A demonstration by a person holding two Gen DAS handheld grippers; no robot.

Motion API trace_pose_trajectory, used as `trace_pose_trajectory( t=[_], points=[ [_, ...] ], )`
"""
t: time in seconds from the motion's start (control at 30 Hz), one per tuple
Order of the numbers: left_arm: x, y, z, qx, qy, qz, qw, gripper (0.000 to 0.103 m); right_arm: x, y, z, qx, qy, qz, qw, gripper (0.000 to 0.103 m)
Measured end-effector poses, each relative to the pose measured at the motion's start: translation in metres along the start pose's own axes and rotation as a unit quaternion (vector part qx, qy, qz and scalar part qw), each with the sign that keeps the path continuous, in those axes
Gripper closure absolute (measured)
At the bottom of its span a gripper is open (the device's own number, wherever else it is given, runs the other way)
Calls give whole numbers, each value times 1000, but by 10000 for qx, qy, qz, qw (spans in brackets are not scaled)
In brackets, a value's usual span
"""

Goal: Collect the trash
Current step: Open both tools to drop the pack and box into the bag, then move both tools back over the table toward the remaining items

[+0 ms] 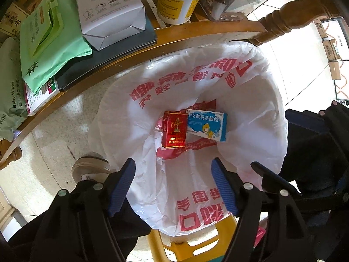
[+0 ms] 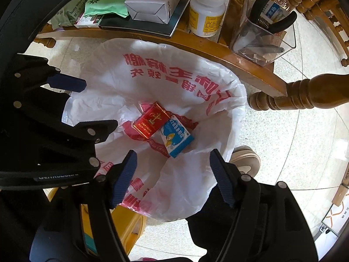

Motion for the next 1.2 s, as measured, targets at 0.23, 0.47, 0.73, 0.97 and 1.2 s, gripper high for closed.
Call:
trace_pose_trajectory(
  t=[0.23, 0.47, 0.73, 0.97, 1.2],
  points=[
    [0, 4, 0, 15, 33, -56, 10000, 33, 0, -1, -1, 14, 4, 2, 10000, 35],
    [-7, 9, 0, 68, 121, -140, 9998, 33, -5, -5, 1, 28, 79, 58, 9999, 35],
    [-41, 12, 26, 66, 309, -229, 9992, 32, -52, -16, 20, 77, 499, -135, 9986, 27],
    [-133, 10, 85, 101, 832, -108, 9964, 25, -156, -20, 53, 139, 1257, -428, 9910, 20],
    [-276, 15, 114, 267, 1720, -678, 9824, 12, -282, -5, 57, 222, 2034, -101, 9788, 13]
  ],
)
Point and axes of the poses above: each gripper's, at about its wrist camera, not at the fingertips, and x roughly the way its jaws point, y to its right, z to its underside, the point moved 1 cm from there along x, roughly the way its jaws point, and after that the axes turned 3 degrees about -x, right-handed, at the moved point
